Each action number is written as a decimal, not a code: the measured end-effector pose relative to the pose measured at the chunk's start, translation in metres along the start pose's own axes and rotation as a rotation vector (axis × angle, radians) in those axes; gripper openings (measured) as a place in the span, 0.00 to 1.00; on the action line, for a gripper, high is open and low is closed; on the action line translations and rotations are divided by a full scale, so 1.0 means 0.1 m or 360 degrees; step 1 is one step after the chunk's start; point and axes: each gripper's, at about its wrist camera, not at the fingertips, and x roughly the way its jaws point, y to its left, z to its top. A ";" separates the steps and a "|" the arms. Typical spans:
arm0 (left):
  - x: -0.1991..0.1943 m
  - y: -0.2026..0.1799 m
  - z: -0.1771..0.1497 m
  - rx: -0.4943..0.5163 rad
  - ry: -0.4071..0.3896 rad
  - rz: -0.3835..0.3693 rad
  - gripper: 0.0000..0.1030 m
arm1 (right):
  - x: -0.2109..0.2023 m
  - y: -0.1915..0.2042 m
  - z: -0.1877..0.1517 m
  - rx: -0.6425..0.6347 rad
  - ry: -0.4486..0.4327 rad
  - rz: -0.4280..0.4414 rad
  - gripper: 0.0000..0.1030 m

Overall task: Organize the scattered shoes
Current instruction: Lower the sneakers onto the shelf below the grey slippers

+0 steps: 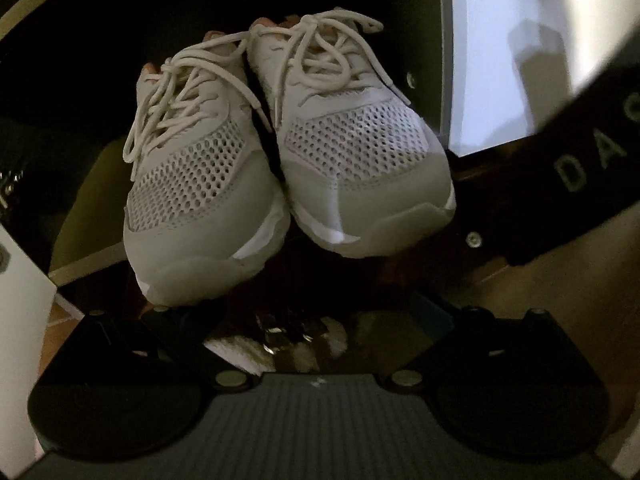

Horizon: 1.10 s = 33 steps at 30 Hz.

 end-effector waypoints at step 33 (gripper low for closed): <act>-0.11 0.06 0.45 0.0429 -0.0291 0.0013 0.95 | 0.12 -0.04 0.02 0.0050 -0.0381 -0.0212 0.25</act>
